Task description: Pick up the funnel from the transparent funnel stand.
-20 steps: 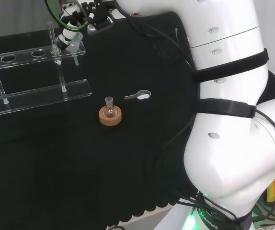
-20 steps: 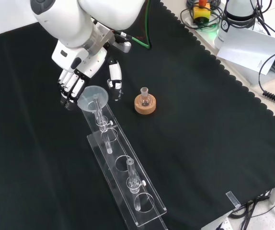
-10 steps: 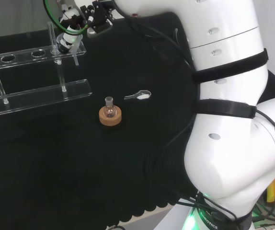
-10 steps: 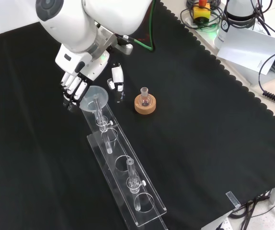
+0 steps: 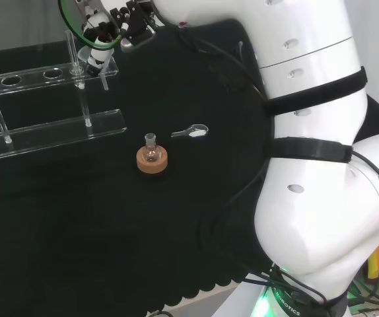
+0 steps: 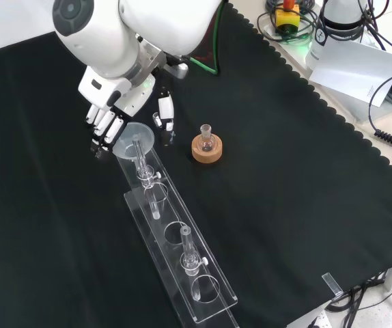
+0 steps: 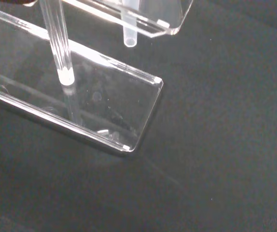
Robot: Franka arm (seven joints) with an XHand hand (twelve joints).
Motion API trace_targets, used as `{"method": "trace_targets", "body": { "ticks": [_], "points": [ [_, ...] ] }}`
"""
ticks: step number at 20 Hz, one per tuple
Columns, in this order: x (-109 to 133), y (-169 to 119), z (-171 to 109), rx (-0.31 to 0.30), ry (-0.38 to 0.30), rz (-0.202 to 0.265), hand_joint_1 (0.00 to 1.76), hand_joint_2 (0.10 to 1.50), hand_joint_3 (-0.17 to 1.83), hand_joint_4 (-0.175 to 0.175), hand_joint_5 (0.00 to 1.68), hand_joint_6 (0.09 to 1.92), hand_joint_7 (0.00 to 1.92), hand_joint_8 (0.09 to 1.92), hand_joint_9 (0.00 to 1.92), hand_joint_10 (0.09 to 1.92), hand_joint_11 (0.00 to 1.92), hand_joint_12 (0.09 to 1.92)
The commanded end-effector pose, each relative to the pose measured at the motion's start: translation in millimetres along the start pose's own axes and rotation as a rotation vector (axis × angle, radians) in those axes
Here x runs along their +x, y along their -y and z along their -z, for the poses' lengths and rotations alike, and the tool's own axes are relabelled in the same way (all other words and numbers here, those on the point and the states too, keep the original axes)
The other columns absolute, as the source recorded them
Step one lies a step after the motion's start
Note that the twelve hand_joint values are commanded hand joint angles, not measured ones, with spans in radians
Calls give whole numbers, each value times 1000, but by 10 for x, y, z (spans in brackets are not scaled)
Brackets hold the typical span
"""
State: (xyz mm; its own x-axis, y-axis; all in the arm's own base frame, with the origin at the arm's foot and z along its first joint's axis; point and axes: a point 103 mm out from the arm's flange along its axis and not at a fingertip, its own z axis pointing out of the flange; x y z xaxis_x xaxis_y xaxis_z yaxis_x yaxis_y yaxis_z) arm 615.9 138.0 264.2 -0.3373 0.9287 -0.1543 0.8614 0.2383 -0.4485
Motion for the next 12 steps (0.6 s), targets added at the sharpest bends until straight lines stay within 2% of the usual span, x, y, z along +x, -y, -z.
{"method": "trace_targets", "body": {
  "ticks": [1, 12],
  "points": [
    [18, -20, -10, 18, 16, 0, 600, 785, 254, -62, 185, 87, 94, 685, 451, 684, 287, 1384],
    [43, -38, 18, 27, 74, -5, 612, 782, 286, -59, 222, 87, 157, 702, 522, 661, 306, 1371]
  ]
}}
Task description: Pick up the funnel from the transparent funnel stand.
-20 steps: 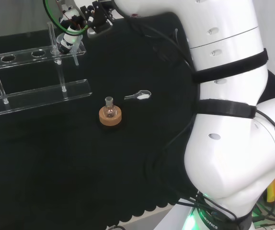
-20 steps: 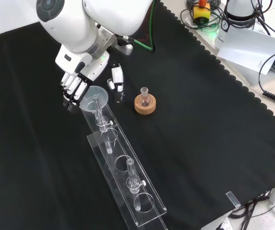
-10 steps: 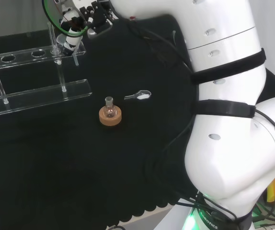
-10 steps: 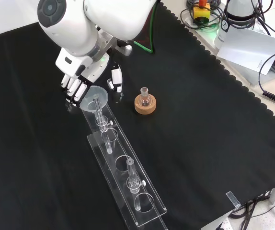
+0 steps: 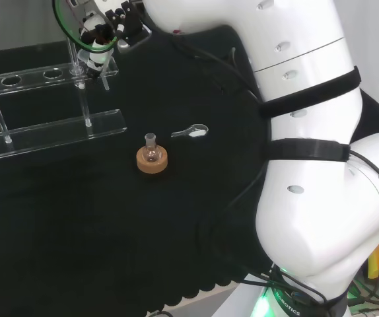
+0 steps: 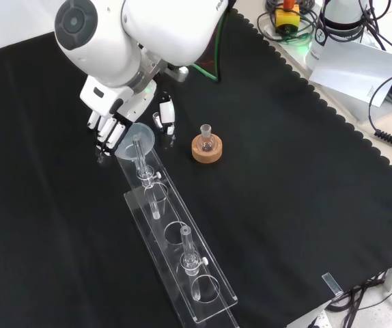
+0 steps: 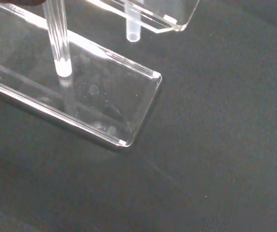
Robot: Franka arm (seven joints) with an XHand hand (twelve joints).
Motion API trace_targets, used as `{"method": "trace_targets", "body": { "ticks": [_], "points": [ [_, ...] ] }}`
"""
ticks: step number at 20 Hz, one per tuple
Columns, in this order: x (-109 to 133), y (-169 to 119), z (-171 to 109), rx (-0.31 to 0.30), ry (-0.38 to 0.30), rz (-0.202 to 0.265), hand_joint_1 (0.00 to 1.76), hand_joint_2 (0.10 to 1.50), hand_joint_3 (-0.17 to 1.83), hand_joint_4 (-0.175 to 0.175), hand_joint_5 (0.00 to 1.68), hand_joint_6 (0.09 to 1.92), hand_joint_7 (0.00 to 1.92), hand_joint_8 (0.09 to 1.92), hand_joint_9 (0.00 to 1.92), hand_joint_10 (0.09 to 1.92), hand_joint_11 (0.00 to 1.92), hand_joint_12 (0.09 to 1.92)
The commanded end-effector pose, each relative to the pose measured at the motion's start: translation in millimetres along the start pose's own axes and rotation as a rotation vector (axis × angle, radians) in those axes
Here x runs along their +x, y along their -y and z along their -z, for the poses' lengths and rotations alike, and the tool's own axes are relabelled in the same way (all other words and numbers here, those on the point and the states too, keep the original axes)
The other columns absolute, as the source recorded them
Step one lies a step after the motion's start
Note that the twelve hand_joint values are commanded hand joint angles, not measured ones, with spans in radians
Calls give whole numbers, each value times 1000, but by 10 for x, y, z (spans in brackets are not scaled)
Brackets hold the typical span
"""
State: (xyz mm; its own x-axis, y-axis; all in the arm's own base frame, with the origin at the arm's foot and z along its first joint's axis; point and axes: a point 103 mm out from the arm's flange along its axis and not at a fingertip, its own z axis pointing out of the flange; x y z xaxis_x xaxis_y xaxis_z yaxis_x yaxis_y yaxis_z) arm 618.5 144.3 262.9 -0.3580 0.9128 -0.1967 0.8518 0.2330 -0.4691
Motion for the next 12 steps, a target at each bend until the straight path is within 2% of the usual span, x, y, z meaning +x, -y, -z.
{"method": "trace_targets", "body": {
  "ticks": [1, 6, 12],
  "points": [
    [-12, 10, 10, -1, 28, -9, 614, 779, 294, -58, 231, 87, 170, 699, 535, 650, 307, 1370],
    [-22, 53, 74, -26, 58, -21, 623, 771, 340, -51, 341, 87, 293, 695, 634, 603, 333, 1354],
    [-40, 162, 276, -80, 110, -36, 650, 777, 383, -41, 520, 87, 454, 680, 744, 562, 396, 1327]
  ]
}}
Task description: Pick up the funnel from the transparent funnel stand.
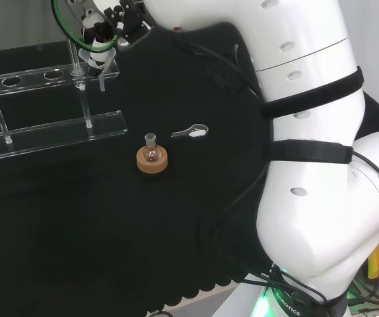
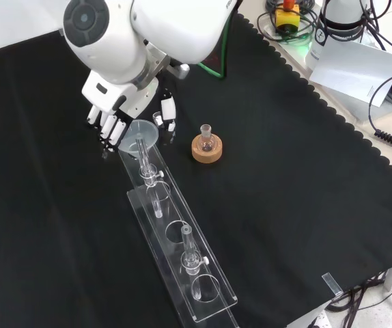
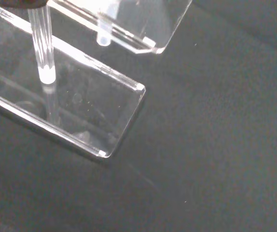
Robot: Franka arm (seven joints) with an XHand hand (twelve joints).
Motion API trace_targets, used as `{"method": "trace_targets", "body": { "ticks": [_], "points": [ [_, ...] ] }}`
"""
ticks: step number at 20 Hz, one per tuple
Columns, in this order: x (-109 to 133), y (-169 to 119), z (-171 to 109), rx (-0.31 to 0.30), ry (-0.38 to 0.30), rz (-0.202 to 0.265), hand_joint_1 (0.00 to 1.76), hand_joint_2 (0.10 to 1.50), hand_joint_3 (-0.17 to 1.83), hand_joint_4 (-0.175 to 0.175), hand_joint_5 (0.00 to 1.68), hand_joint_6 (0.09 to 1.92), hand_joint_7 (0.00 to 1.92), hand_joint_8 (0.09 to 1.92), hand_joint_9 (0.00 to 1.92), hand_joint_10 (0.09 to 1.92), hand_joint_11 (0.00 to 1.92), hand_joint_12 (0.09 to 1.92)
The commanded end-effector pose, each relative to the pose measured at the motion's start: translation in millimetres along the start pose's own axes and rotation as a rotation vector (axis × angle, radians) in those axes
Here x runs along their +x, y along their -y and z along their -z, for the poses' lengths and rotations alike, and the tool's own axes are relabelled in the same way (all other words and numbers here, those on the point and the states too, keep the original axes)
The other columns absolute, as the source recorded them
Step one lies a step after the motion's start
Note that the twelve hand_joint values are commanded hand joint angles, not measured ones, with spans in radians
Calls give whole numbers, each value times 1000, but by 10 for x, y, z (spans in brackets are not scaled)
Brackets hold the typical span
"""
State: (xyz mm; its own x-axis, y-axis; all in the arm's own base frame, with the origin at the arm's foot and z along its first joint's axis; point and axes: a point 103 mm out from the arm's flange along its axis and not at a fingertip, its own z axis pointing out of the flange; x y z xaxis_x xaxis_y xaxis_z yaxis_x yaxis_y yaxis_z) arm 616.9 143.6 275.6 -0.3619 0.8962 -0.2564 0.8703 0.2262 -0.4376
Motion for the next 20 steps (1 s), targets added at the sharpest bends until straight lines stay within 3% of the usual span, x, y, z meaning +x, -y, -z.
{"method": "trace_targets", "body": {
  "ticks": [1, 9, 20],
  "points": [
    [-39, 106, 218, -55, 60, -20, 652, 777, 385, -40, 531, 87, 464, 680, 752, 560, 401, 1326],
    [-183, 391, 492, -56, 84, -58, 662, 772, 402, -40, 553, 96, 495, 663, 781, 534, 424, 1309],
    [-250, 1086, 648, -35, 104, -140, 665, 765, 408, -41, 539, 92, 500, 659, 793, 526, 421, 1308]
  ]
}}
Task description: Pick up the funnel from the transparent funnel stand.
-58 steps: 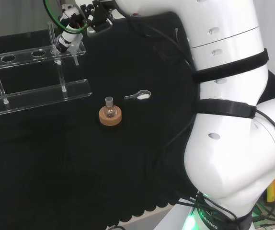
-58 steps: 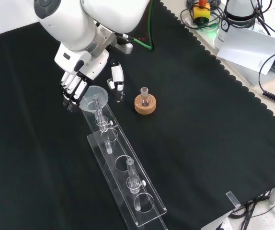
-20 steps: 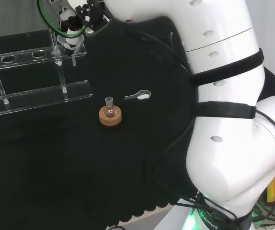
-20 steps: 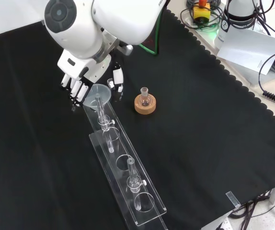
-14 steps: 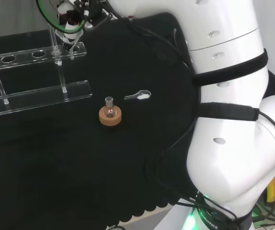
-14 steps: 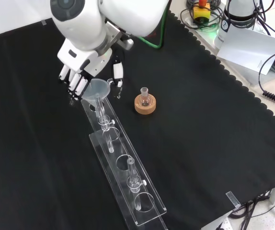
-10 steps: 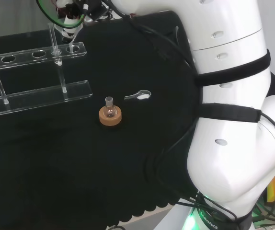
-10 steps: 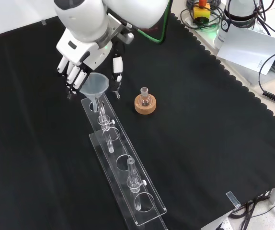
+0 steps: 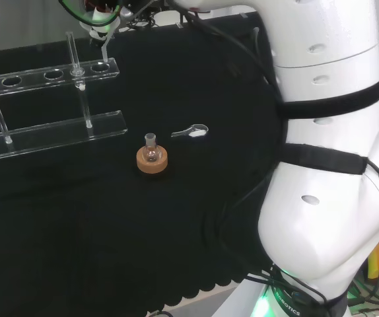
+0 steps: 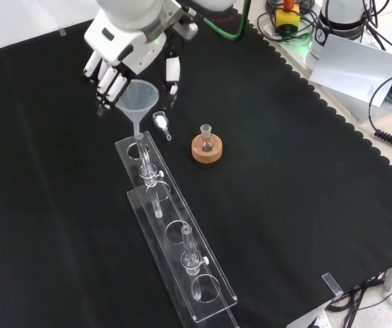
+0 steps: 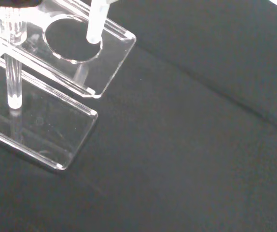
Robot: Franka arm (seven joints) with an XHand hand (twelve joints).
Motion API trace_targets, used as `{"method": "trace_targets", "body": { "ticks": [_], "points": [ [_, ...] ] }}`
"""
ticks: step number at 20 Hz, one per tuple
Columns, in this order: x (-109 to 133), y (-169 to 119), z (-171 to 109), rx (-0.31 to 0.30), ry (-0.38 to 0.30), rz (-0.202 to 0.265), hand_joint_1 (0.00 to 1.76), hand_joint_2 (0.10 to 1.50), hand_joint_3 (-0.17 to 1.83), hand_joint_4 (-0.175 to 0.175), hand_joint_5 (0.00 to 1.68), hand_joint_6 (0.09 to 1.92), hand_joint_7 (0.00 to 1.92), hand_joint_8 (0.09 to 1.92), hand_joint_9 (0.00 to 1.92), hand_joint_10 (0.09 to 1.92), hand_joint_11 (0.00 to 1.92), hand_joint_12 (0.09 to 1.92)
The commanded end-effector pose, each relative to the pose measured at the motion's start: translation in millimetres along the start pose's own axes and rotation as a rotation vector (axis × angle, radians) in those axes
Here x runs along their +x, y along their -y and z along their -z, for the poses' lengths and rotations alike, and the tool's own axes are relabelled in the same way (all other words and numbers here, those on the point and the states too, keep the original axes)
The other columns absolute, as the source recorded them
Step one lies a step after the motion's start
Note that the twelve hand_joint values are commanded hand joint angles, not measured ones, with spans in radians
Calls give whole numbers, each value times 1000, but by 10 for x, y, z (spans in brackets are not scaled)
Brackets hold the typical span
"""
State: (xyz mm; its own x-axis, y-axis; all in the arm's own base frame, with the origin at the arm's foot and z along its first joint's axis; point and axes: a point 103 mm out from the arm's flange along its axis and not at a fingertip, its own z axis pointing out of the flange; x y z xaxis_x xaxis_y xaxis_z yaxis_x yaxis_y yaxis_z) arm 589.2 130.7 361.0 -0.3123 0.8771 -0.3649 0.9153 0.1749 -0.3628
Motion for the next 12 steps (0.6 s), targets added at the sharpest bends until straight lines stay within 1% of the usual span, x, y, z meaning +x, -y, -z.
{"method": "trace_targets", "body": {
  "ticks": [1, 7, 12],
  "points": [
    [-56, 513, 81, 23, 21, -63, 665, 765, 408, -41, 537, 91, 500, 659, 794, 526, 421, 1308],
    [-14, 951, 53, 29, 11, -92, 665, 762, 411, -42, 537, 91, 504, 659, 798, 522, 422, 1309],
    [82, 1219, 40, 33, 5, -112, 665, 761, 414, -42, 541, 93, 505, 659, 799, 519, 425, 1310]
  ]
}}
